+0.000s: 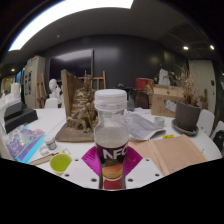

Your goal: Pour water

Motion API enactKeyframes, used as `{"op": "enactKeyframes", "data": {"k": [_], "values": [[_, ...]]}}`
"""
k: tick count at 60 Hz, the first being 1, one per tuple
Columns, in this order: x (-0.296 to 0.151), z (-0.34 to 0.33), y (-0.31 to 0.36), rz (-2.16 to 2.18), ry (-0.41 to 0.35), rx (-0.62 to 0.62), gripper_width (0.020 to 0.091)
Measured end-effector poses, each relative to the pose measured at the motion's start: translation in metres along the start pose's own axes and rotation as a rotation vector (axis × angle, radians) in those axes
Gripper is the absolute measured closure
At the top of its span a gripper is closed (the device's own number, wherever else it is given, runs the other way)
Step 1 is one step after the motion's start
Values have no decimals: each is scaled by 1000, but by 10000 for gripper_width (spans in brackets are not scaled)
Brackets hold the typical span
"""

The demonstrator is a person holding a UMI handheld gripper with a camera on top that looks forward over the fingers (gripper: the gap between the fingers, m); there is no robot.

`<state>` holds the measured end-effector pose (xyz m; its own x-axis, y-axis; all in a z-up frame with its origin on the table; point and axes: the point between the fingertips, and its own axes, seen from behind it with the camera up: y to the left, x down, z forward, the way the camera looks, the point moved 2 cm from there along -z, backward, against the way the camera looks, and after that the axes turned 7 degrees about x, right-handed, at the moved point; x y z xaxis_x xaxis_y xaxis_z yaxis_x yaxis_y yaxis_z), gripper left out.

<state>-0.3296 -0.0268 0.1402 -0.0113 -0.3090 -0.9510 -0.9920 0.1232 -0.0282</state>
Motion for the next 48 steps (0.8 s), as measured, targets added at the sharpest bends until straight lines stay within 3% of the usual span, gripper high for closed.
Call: {"op": "enactKeyframes", "data": {"k": [11,20,25,32,34,35,38,41,45,48], "values": [[59,18,-9,5,86,18,857],[84,22,-18,10,123,46,853],[87,21,-18,26,115,44,812],[87,18,-18,36,114,28,685],[92,17,-19,36,137,30,619],[94,17,-19,37,153,31,551],[98,13,-22,43,179,28,238],[93,0,-23,45,189,46,285],[85,-21,-28,29,199,79,236],[80,-40,-29,5,219,90,249]]}}
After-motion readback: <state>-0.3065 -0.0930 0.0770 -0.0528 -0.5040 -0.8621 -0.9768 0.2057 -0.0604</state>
